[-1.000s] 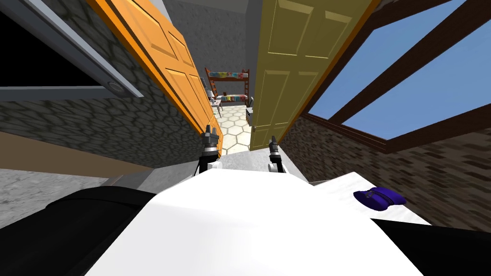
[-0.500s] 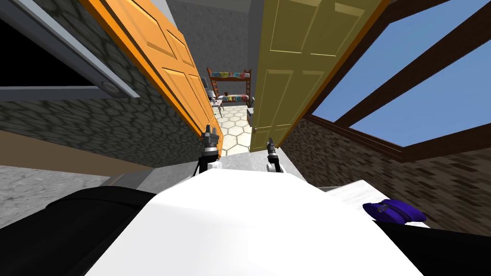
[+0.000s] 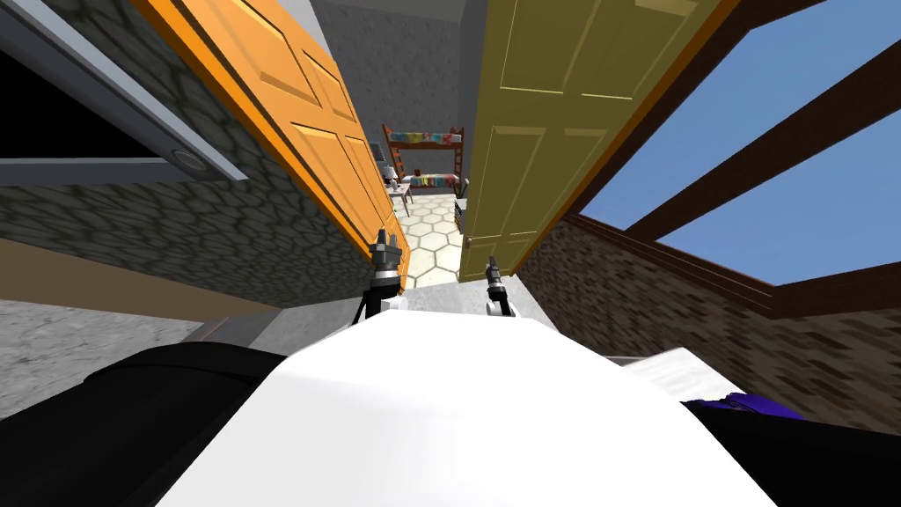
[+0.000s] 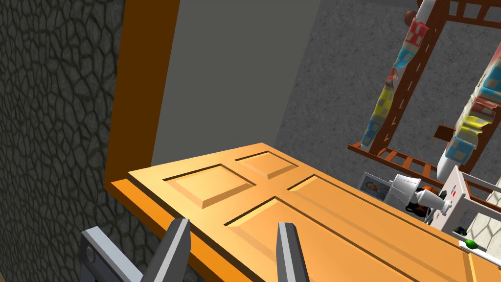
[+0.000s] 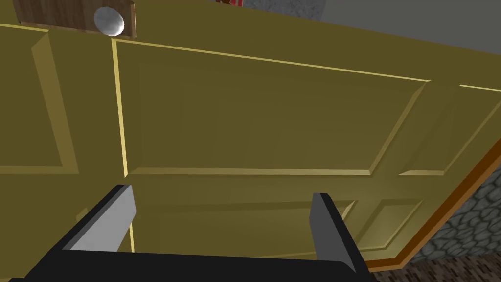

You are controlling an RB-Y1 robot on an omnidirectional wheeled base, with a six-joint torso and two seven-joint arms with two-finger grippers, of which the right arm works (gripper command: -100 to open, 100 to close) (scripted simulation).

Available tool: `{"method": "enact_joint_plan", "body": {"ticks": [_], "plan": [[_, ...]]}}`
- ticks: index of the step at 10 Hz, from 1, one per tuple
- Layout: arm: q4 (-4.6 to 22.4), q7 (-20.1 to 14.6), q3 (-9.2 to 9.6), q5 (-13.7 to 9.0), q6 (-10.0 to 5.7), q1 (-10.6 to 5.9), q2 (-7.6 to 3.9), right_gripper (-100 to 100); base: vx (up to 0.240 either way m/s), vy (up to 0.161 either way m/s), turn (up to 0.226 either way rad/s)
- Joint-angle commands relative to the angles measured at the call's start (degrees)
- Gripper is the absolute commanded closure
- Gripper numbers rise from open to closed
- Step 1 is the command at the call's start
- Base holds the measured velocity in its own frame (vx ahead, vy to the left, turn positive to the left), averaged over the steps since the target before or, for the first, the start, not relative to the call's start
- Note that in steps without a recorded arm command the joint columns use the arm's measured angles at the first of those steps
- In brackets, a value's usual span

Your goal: Push the door open

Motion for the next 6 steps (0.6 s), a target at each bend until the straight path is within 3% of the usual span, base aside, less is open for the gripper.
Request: {"method": "enact_joint_plan", "body": {"ticks": [1,6], "plan": [[2.1,-0.3,0.18,-0.1,-0.22,-0.69,0.07,-100,0.092,-0.039,0.052],[9.8,-0.7,0.62,-0.1,-1.64,-3.45,1.03,-100,0.093,-0.032,0.040]]}}
